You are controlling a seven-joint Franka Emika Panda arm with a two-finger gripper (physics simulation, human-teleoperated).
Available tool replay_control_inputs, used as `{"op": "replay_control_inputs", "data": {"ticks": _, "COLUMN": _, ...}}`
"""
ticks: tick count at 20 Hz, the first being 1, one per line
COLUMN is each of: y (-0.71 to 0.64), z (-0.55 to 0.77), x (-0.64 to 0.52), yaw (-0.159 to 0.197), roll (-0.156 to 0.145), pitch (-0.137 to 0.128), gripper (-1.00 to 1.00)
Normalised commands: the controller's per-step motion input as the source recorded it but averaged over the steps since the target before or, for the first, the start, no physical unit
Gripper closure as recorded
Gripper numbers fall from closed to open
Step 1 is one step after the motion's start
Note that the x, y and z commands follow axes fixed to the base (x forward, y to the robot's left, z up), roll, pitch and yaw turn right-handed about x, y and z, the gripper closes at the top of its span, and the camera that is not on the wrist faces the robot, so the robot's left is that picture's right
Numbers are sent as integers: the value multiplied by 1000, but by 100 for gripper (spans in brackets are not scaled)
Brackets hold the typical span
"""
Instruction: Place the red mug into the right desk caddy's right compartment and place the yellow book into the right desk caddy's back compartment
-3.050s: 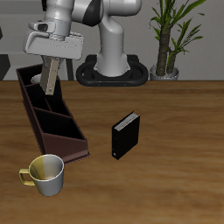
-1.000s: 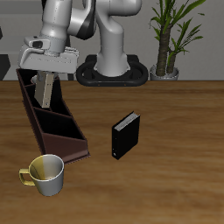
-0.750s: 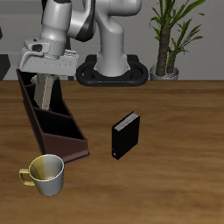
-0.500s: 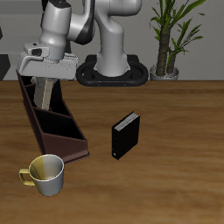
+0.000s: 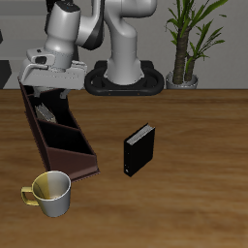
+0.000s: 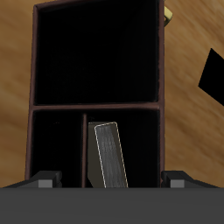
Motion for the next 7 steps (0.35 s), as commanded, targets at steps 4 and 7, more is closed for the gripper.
{"op": "replay_control_inputs", "data": {"ticks": 4, "y": 144, "z": 97, "x": -67, "yaw": -4, "roll": 21, "pitch": -23, "gripper": -100}}
{"op": "replay_control_inputs", "data": {"ticks": 7, "y": 170, "z": 118, "x": -97, "yaw": 1, "roll": 1, "pitch": -3, "gripper": -100}}
